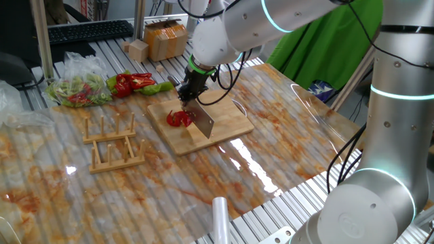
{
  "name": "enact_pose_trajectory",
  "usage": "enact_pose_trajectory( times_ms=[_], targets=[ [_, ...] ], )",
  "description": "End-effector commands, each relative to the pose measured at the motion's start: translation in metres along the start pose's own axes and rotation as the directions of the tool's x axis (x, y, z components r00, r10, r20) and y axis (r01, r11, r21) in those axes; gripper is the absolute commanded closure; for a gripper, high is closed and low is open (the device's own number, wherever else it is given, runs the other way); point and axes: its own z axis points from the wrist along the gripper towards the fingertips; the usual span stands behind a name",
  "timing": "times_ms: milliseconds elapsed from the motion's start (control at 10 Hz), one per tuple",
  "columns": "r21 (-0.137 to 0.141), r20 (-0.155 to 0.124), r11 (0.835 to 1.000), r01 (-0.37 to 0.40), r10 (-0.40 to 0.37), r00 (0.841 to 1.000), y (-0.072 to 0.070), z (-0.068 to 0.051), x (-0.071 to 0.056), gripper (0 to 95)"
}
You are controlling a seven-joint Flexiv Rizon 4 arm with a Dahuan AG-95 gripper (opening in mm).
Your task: Chop the chili peppers
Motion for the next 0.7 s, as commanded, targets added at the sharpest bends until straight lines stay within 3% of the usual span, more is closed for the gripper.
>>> enact_pose_trajectory(
  times_ms=[100,700],
  targets=[
    [-0.002,0.002,1.000,0.001,-0.001,1.000,-0.0001,0.0011,-0.0016,95.0],
    [0.003,-0.001,1.000,0.003,-0.003,1.000,0.0004,-0.0001,0.0046,95.0]
  ],
)
